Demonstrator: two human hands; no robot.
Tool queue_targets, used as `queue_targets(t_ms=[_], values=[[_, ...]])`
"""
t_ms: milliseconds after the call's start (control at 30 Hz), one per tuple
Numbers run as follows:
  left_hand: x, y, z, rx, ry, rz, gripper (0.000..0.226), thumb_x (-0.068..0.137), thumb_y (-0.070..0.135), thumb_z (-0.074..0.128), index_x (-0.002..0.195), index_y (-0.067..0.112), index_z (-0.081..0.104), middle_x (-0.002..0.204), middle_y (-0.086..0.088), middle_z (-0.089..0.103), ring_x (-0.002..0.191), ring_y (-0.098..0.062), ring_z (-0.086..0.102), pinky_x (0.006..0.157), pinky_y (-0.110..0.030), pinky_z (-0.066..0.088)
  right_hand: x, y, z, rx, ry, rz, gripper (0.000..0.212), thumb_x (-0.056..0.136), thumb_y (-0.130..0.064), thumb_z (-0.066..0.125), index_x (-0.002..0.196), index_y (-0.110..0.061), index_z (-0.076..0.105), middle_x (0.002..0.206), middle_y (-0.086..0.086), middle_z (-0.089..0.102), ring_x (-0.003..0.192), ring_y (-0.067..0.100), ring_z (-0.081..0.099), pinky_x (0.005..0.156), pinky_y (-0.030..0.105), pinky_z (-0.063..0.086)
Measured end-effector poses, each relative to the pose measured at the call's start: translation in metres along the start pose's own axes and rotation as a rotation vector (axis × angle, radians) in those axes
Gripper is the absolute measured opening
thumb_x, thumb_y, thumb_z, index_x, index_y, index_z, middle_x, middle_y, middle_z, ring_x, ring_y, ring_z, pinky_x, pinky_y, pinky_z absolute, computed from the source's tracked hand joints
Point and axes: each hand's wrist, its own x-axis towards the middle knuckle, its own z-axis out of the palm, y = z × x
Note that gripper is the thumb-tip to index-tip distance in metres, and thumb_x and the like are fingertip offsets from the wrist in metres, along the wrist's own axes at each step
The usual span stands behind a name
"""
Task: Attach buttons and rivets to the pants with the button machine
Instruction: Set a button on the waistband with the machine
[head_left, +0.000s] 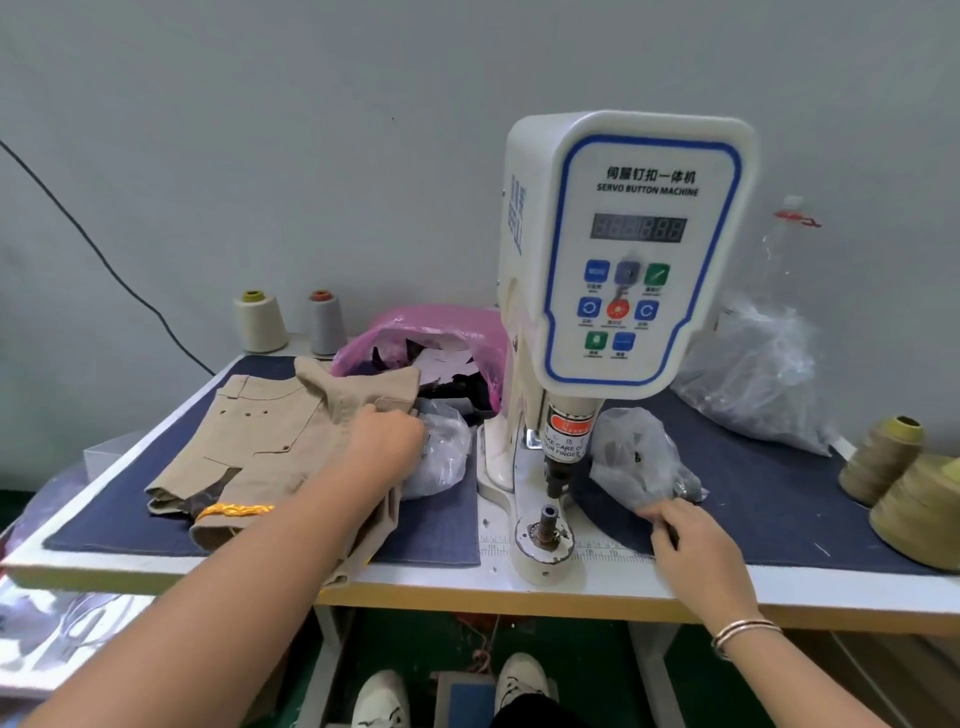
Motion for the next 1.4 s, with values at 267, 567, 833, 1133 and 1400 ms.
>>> queue_targets(t_ms=[267, 567, 833, 1133, 1400], values=[[0.004, 0.012, 0.03, -0.235, 0.108, -0.025, 0.027, 0.093, 0.043, 0.046, 0.107, 0.034, 0.067, 0.114, 0.007, 0.064, 0.107, -0.016, 0.058, 0.08, -0.032, 0.033, 0.001, 0.0, -0.001, -0.01, -0.003, -0.001, 0.02, 0.089, -0.014, 0.057, 0.095, -0.032, 0.066, 0.087, -0.021, 0.056, 0.079, 0.0, 0.05, 0.06, 0.007, 0.031], [0.009, 0.005, 0.027, -0.477, -0.118, 0.021, 0.028, 0.091, 0.032, 0.044, 0.107, 0.039, 0.066, 0.125, 0.009, 0.062, 0.119, -0.019, 0.053, 0.094, -0.03, 0.035, 0.0, -0.003, -0.002, -0.015, -0.008, 0.0, 0.019, 0.089, -0.015, 0.057, 0.096, -0.031, 0.066, 0.089, -0.02, 0.057, 0.082, 0.0, 0.049, 0.061, 0.006, 0.031], [0.013, 0.008, 0.028, -0.408, -0.03, 0.16, 0.026, 0.093, 0.017, 0.046, 0.108, 0.018, 0.067, 0.12, -0.001, 0.061, 0.111, -0.022, 0.055, 0.089, -0.034, 0.045, -0.001, -0.004, -0.002, -0.005, 0.003, 0.001, 0.021, 0.088, -0.014, 0.059, 0.096, -0.031, 0.066, 0.089, -0.022, 0.055, 0.082, -0.002, 0.049, 0.062, 0.006, 0.031], [0.01, 0.016, 0.028, -0.383, 0.031, -0.022, 0.02, 0.092, 0.02, 0.049, 0.097, 0.022, 0.068, 0.102, -0.002, 0.063, 0.097, -0.026, 0.061, 0.073, -0.03, 0.043, -0.001, -0.005, -0.003, -0.003, -0.003, 0.003, 0.021, 0.088, -0.013, 0.058, 0.097, -0.03, 0.066, 0.089, -0.022, 0.056, 0.083, -0.002, 0.048, 0.063, 0.006, 0.032], [0.005, 0.004, 0.028, -0.672, 0.138, -0.126, 0.007, 0.085, 0.019, 0.063, 0.082, 0.017, 0.069, 0.089, -0.001, 0.072, 0.09, -0.022, 0.063, 0.072, -0.03, 0.045, -0.001, -0.004, -0.002, -0.003, -0.004, -0.003, 0.021, 0.089, -0.014, 0.057, 0.099, -0.03, 0.066, 0.091, -0.021, 0.056, 0.085, -0.001, 0.049, 0.067, 0.013, 0.036]])
